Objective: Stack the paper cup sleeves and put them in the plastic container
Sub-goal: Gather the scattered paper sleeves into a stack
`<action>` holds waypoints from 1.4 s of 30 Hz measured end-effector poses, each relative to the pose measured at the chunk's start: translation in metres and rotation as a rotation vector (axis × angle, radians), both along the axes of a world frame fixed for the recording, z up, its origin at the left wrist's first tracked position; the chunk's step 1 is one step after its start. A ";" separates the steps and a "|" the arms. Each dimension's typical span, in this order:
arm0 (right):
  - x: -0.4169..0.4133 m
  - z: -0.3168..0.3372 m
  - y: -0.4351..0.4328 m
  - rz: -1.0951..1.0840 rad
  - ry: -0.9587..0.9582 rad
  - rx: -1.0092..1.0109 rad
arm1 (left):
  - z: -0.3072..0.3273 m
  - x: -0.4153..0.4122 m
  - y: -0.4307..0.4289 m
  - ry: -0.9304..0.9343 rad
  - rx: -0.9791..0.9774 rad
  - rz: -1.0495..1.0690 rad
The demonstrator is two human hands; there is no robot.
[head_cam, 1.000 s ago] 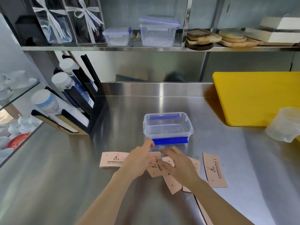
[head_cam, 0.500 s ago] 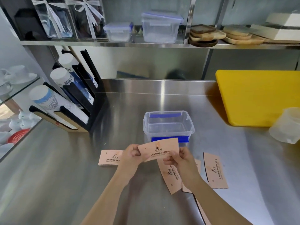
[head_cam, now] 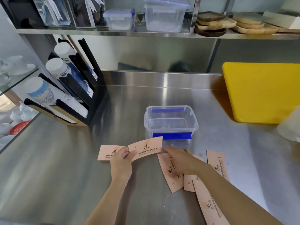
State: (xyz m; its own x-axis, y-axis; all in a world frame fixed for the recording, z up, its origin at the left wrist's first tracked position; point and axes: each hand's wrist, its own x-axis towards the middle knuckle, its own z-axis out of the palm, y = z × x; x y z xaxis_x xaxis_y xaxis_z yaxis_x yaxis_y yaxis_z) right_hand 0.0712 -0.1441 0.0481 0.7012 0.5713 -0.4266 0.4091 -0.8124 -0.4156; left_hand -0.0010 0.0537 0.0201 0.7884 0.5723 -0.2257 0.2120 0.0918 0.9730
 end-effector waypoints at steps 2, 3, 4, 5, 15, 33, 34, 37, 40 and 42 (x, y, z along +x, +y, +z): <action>0.004 -0.003 0.004 0.029 -0.039 -0.081 | -0.004 -0.002 0.001 0.004 -0.013 -0.007; 0.005 -0.005 0.006 0.049 -0.086 -0.121 | -0.004 -0.003 0.001 0.011 -0.015 -0.004; 0.006 -0.007 0.007 0.077 -0.137 -0.166 | -0.005 -0.004 0.001 0.022 -0.007 0.000; 0.008 -0.008 0.009 0.100 -0.173 -0.202 | -0.005 -0.005 0.001 0.035 0.013 0.002; 0.022 -0.008 0.009 -0.022 -0.039 -0.164 | -0.010 -0.006 -0.006 0.088 0.062 -0.015; 0.002 -0.027 0.000 -0.805 0.145 0.660 | -0.009 0.000 -0.022 0.033 0.008 -0.128; -0.002 -0.029 0.003 -0.797 0.126 0.654 | -0.010 0.000 -0.022 0.033 -0.015 -0.135; -0.004 -0.032 0.007 -0.729 0.080 0.504 | -0.012 -0.001 -0.021 0.035 -0.024 -0.174; 0.001 -0.032 0.007 -0.678 0.019 0.358 | -0.013 -0.001 -0.021 0.041 -0.003 -0.218; 0.004 -0.029 0.005 -0.702 0.044 0.443 | -0.013 0.000 -0.022 0.047 0.008 -0.240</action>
